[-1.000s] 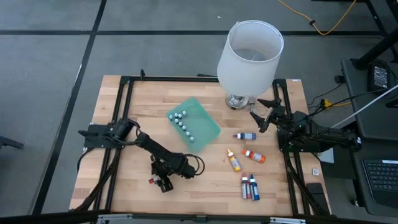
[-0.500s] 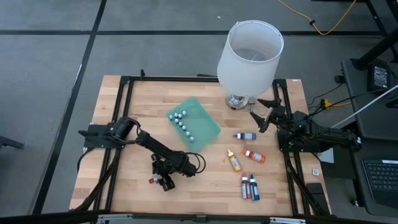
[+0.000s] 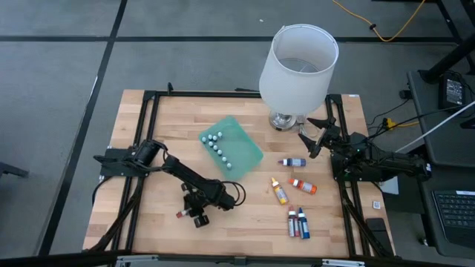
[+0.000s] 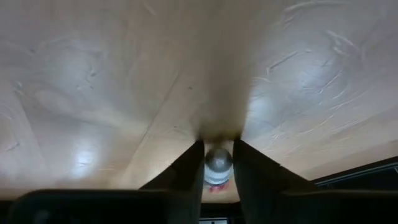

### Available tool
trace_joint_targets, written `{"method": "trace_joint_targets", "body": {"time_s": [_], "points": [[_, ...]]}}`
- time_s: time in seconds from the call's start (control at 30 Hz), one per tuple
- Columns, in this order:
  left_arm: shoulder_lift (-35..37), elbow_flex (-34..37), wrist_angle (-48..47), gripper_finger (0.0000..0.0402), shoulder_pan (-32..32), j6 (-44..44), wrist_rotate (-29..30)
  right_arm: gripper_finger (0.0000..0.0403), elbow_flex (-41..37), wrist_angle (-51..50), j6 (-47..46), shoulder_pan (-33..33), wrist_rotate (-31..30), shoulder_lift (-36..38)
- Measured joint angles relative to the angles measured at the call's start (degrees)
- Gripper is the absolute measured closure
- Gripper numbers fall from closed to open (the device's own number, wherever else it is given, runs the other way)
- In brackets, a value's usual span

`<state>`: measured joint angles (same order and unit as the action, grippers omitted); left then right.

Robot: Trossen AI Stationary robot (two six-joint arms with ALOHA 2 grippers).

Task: Pick & Place food coloring
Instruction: Put the small red food coloring bottle into the green bin

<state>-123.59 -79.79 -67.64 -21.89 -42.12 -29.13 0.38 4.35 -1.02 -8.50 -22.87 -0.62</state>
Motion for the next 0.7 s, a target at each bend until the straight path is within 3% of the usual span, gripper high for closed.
{"method": "trace_joint_targets", "body": {"time_s": [0.2,0.7], "points": [[0.0,0.0,0.1,0.0347,0.0,0.0,-0.2,0.0006,0.0,0.0,0.0,0.0,0.0,0.0],[0.0,0.0,0.1,0.0343,0.0,0.8,-0.9,0.0006,0.0,0.0,0.0,0.0,0.0,0.0]]}}
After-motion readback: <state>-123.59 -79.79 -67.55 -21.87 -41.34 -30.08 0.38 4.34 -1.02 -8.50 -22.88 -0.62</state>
